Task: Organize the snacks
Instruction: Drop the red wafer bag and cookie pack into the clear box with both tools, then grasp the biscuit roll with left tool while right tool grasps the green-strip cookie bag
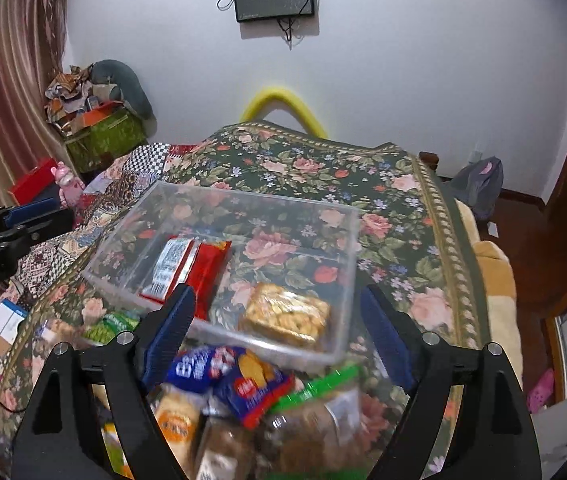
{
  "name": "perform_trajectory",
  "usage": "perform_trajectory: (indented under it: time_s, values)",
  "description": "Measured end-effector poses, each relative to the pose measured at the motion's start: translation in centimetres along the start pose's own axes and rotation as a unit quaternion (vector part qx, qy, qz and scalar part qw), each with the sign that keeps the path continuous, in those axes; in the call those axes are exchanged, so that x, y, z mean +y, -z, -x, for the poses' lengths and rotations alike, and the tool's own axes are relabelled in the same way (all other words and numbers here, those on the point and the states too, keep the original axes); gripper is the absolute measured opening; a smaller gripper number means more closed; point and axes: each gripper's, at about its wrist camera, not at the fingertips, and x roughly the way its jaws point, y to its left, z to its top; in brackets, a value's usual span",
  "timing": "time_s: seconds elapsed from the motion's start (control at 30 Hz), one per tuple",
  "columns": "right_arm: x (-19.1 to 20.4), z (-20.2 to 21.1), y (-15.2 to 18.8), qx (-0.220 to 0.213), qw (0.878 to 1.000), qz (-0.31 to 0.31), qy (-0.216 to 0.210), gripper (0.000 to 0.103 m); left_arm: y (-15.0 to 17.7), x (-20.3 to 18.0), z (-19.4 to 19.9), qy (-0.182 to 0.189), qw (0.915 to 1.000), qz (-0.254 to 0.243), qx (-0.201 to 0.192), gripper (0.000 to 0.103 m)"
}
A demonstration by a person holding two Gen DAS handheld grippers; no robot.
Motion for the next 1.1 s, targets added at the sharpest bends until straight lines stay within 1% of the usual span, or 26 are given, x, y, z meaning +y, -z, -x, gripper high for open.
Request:
perform_trajectory:
  time_s: [0.17, 0.27, 0.4, 0.53, 0.63, 0.67, 0.7, 0.83, 0.97, 1.1]
  values:
    - [-1.3, 1.4, 1.8, 0.007, 1.0, -0.007, 0.006, 0.082, 2.7, 1.6, 0.8, -0.019, 0.9995, -0.013, 0.022, 0.065]
    - [-2.1, 1.8, 3.1, 0.018, 1.0, -0.008, 0.015, 0.082, 4.6, 2.6, 0.6, -0.028, 0.9986, -0.016, 0.043, 0.067]
    - [-3.1, 1.9, 4.9, 0.039, 0.999, -0.013, 0.027, 0.082, 7.3, 4.0, -0.3, -0.03, 0.9965, -0.004, 0.078, 0.068]
    - [-4.0, 1.4, 7.2, 0.066, 0.997, -0.025, 0.031, 0.082, 9.5, 5.0, -1.1, -0.027, 0.9949, 0.008, 0.097, 0.069]
    - [-4.5, 0.9, 8.6, 0.085, 0.995, -0.031, 0.033, 0.082, 10.8, 5.4, -2.1, -0.028, 0.9931, 0.008, 0.114, 0.072]
    - [-4.6, 0.6, 9.1, 0.092, 0.995, -0.033, 0.032, 0.082, 11.1, 5.5, -2.5, -0.029, 0.9927, 0.007, 0.117, 0.076]
    - [-4.6, 0.5, 9.5, 0.097, 0.994, -0.035, 0.031, 0.082, 11.4, 5.6, -2.9, -0.033, 0.9922, 0.005, 0.12, 0.077]
    - [-4.7, -0.4, 10.2, 0.112, 0.992, -0.04, 0.03, 0.082, 11.5, 5.6, -4.2, -0.028, 0.9921, 0.005, 0.122, 0.077]
    - [-4.5, -1.1, 9.9, 0.113, 0.992, -0.044, 0.023, 0.082, 11.1, 5.0, -5.0, -0.016, 0.9933, -0.004, 0.114, 0.077]
    - [-4.2, -2.1, 9.4, 0.115, 0.992, -0.041, 0.017, 0.082, 10.9, 4.0, -6.1, 0.0, 0.9925, -0.023, 0.12, 0.078]
